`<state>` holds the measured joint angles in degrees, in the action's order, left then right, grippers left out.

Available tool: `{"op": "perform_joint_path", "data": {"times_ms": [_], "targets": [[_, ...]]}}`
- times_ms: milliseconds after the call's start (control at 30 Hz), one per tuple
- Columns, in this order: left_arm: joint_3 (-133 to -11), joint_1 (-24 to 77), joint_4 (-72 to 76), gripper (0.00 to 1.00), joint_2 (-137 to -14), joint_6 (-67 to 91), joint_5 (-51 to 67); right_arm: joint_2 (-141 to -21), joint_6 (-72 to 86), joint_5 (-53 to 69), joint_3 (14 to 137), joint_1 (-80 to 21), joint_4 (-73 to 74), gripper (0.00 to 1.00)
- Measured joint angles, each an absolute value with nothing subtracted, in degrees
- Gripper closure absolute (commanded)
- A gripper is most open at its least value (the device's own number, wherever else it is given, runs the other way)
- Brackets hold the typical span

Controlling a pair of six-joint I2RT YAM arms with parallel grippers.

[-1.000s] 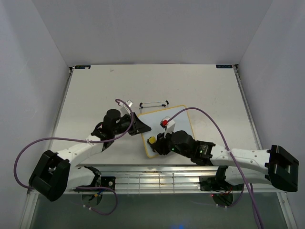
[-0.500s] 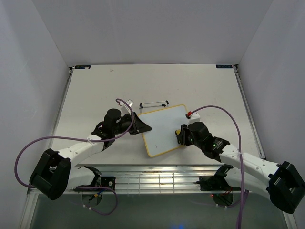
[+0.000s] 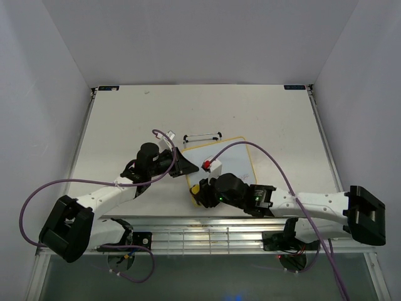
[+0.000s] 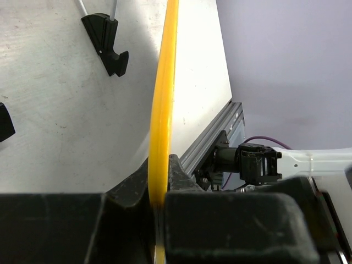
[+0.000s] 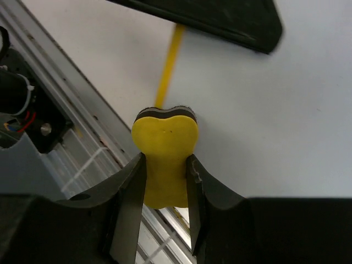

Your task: Erase the whiteboard

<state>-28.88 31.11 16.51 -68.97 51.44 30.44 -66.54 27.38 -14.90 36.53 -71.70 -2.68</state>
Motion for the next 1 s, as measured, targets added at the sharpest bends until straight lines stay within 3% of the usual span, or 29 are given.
{"op": "perform_joint_path", "data": {"times_ms": [167, 400, 667, 833, 1000], "targets": [[-28.9, 30.8, 16.6, 1.0, -69.1, 49.9, 30.5, -72.7, 28.1, -15.1, 41.5, -74.5, -4.8, 0.92], [-28.9, 30.7, 17.7, 1.0, -69.1, 50.5, 30.0, -70.1, 27.6, -14.1, 40.6, -71.1, -4.1, 0.92], [-28.9, 30.9, 16.8, 1.0, -69.1, 52.8, 29.8, -61.0, 26.7, -12.1, 28.9, -47.4, -1.9, 0.92], [-28.9, 30.9, 16.4, 1.0, -69.1, 53.8, 29.9, -61.6, 24.8, -1.1, 25.0, -31.1, -3.2, 0.92], [-28.9, 30.9, 15.4, 1.0, -68.4, 54.4, 29.2, -64.4, 23.1, 6.2, 24.8, -24.2, -4.9, 0.92]]}}
